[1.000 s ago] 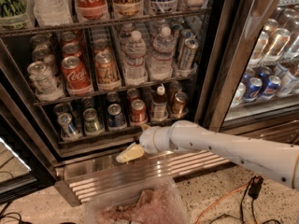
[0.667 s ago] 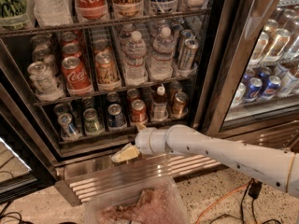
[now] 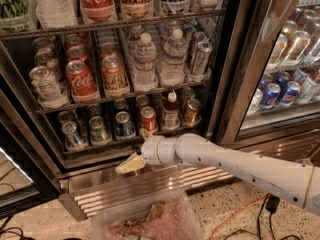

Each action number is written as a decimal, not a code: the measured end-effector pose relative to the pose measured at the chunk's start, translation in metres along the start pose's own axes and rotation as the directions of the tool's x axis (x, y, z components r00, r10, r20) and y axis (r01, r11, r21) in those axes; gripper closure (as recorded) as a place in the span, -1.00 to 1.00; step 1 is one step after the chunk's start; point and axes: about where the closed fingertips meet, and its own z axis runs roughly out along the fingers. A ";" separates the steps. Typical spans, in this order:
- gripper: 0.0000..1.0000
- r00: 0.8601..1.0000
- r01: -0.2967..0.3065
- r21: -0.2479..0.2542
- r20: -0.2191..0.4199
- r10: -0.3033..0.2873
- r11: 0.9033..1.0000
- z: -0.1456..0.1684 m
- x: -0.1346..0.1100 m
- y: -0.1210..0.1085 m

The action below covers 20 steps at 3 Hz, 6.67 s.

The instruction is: Pick pepsi can from bottom shelf of fridge

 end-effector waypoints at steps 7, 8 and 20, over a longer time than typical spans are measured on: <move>-1.00 0.974 0.056 0.127 0.209 -0.082 0.990 0.044 -0.035 -0.033; -1.00 0.971 0.036 0.136 0.229 -0.067 0.990 0.051 -0.033 -0.041; 1.00 0.976 0.102 0.103 0.182 -0.120 0.989 -0.018 -0.047 0.019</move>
Offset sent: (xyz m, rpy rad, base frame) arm 0.0238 0.0175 0.0169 0.1047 -0.1619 -0.0932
